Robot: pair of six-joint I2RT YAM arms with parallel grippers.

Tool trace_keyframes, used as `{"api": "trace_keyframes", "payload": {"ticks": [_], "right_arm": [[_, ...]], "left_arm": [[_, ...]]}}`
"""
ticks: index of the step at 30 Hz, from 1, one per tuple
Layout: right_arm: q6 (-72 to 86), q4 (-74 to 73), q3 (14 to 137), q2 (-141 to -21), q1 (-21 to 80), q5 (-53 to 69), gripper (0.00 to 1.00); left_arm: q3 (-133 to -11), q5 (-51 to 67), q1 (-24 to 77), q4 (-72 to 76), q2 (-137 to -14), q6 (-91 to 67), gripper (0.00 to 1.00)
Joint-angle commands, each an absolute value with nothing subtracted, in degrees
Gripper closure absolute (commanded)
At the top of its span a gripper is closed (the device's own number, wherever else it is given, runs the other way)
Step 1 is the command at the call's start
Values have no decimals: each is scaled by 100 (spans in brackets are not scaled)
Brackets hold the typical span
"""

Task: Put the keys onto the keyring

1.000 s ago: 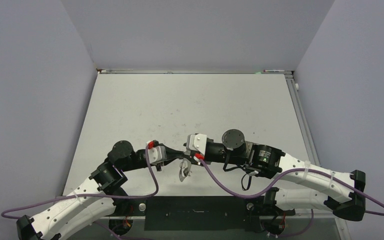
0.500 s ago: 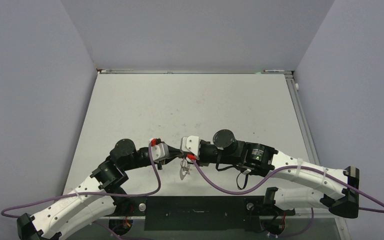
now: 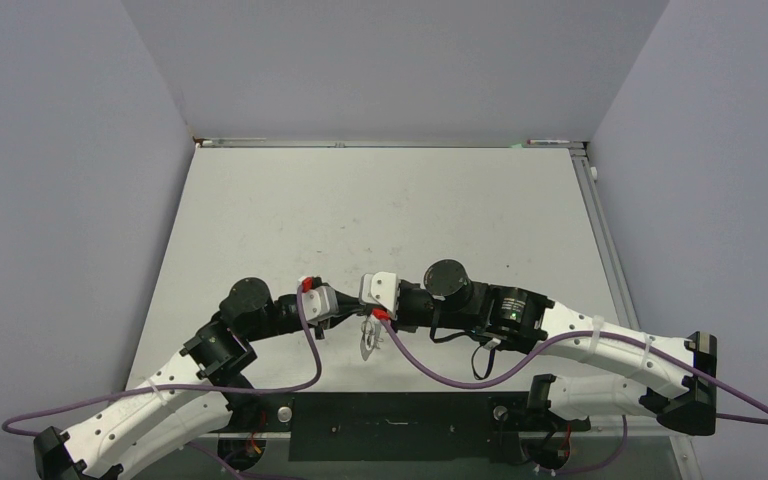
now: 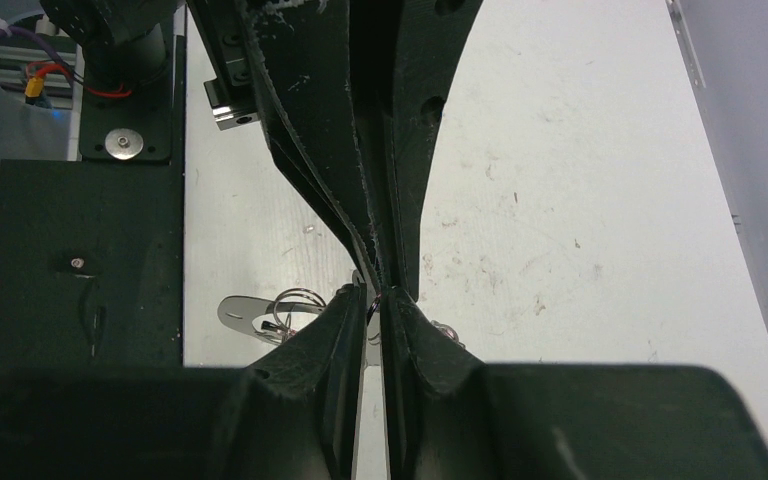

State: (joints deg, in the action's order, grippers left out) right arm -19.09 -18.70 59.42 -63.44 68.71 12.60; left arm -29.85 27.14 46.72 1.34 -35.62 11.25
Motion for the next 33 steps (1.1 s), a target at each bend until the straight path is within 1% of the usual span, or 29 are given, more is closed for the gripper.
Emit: {"api": "trace_keyframes", "payload": {"ticks": [1,5,10,14,16,24,29,33], "right_arm": [[-1995,-1812,5969,-6441,6904,989,89],[-2012,-1880,5970,-6470,6905,900,88],[-2008,-1851,5951,-6465,6929,890,78],[-2003,-1830,5934,-6477,6951,1013,76],[-2019,-1796,5899,-6463,6945,994,78],[-2027,-1589,5787,-6373,6947,979,94],[-2053,-1334,5642,-6216,6951,1090,95],[-2004,-1032,5477,-5983,6947,1423,95]], "left_arm": [[-3263,2725,4678,404,-3446,1169,100],[-3261,2716,4674,419,-3445,1169,100],[-3261,2718,4675,415,-3440,1178,100],[-3265,2692,4676,402,-3445,1185,100],[-3264,2689,4670,402,-3445,1187,100],[-3269,2695,4675,396,-3433,1195,100],[-3222,2678,4667,477,-3339,1195,100],[-3116,2931,4671,678,-3170,1172,100]]}}
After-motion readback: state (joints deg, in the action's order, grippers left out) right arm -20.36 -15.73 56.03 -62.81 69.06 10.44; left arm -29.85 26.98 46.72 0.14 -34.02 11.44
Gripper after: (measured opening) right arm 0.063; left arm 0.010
